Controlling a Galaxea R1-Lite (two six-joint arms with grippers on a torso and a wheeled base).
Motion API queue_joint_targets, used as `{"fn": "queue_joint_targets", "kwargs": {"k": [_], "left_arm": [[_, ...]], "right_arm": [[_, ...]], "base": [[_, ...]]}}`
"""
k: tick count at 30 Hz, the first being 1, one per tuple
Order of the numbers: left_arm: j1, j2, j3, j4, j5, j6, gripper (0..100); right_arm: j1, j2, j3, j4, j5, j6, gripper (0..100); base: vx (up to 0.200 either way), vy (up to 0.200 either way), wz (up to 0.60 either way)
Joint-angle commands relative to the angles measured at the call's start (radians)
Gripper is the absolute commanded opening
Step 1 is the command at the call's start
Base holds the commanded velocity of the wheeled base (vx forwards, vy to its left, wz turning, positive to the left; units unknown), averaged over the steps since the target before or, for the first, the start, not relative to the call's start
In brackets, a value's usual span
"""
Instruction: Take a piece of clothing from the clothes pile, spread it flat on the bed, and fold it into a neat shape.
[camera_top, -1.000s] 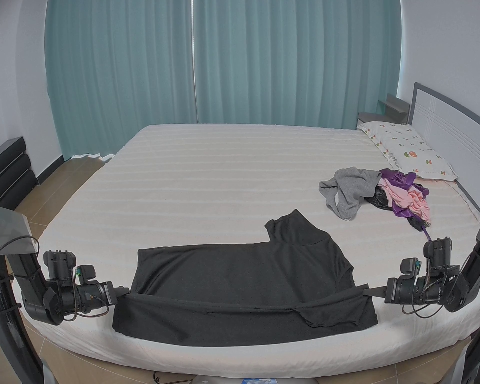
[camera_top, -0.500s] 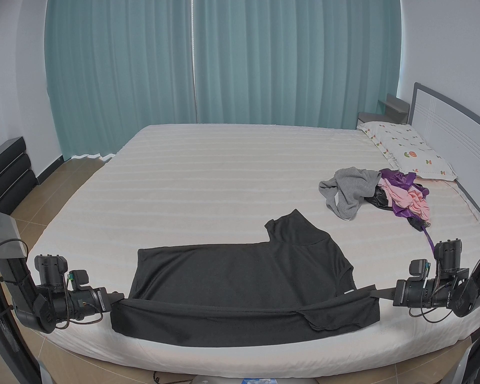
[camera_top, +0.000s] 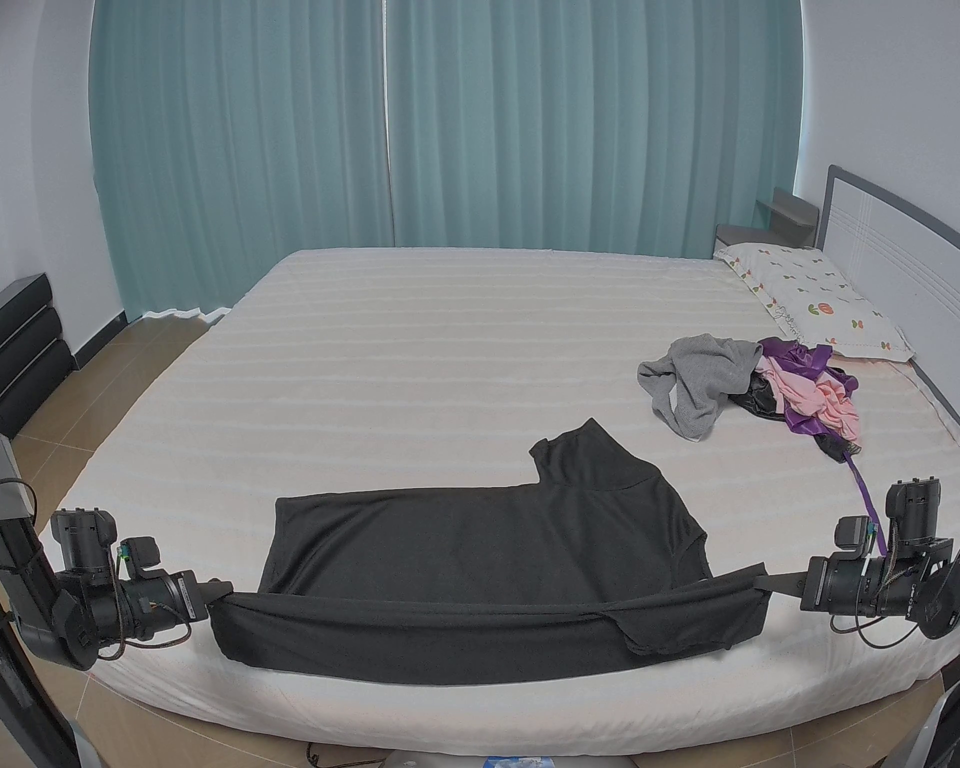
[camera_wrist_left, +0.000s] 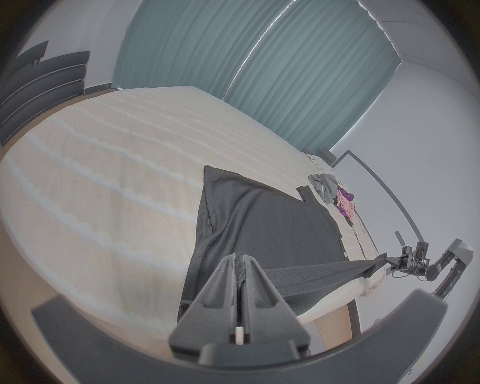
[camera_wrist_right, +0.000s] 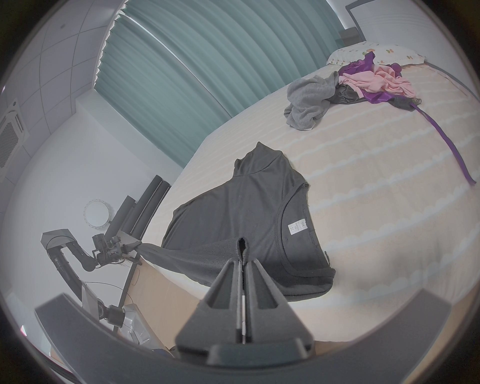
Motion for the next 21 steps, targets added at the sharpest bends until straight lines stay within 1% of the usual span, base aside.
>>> {"fn": "queue_joint_targets", "kwargs": {"k": [1,16,21], "left_arm": [[0.001,-0.002,0.013,0.000,-0.001,0.001,0],[0.001,-0.036,0.113,-0.002,-0.003,0.007,0],[-0.002,-0.056,0.142,-0.002,-0.003,0.010,0]], "right_arm": [[-0.004,0.002,0.004,0.003,-0.002,0.000,0],[-0.008,-0.012,0.093,0.004,-0.017,-0.013,0],[-0.039,-0.016,0.137,0.007,-0.018,-0.054,0]], "base": [[0.000,0.000,0.00],[0.000,0.000,0.00],[0.000,0.000,0.00]]}}
